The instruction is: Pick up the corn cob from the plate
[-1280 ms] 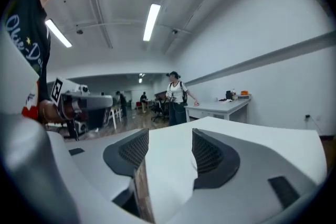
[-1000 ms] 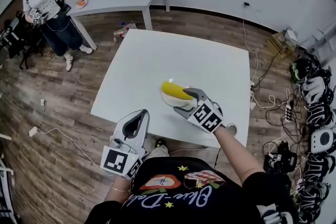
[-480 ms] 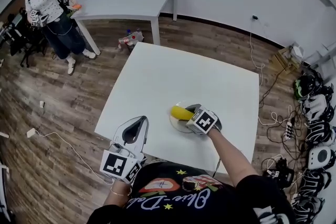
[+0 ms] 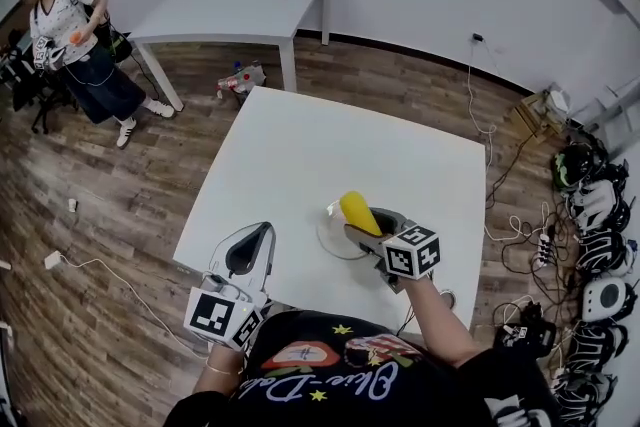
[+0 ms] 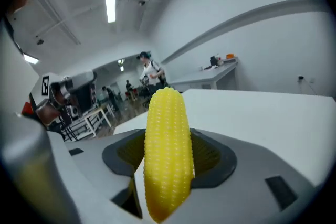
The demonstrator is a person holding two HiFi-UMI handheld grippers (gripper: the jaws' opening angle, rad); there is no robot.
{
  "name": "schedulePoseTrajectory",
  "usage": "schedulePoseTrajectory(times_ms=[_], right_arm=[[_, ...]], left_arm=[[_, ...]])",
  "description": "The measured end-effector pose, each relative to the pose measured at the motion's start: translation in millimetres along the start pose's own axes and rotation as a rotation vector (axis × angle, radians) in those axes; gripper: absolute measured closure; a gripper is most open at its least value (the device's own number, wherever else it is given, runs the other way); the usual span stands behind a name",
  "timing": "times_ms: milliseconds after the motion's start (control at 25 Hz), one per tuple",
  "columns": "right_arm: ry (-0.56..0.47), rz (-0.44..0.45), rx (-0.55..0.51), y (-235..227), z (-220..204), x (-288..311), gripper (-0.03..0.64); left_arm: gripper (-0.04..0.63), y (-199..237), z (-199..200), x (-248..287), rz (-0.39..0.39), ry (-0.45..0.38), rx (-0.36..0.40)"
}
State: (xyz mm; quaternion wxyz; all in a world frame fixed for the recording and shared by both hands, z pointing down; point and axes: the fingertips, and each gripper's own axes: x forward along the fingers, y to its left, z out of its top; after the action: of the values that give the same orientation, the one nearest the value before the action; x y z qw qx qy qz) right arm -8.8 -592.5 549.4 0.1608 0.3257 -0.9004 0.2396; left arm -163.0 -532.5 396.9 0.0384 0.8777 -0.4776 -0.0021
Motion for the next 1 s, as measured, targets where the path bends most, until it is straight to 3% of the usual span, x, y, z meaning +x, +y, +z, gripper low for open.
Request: schedulePoseTrajectory(times_ms=[200,360,560,800,1000], right_arm=[[-0.296,0.013,0.091,22,48,-52,0.356],[-0.413,0.029,0.138,33,66,-78,0.356],[-0.45,0.033,0.142,39,71,-92,0.356],[-0.435,0.014,0.043,49,73,-102,0.356],[-0.457,0.006,0.044,48,77,-109,0.356]], left_arm=[[0.598,-7,-1,4,-0.025,-0.001,0.01],[0.598,-13,-1,9,-0.043,0.004,0.007],[0.599,-24,-4,14,-0.071,0.011,0.02],[0.598,-28,-6,19,-0.094,0.03,0.046],[0.598,-33,-9,23,-0.11,0.044,0.058]])
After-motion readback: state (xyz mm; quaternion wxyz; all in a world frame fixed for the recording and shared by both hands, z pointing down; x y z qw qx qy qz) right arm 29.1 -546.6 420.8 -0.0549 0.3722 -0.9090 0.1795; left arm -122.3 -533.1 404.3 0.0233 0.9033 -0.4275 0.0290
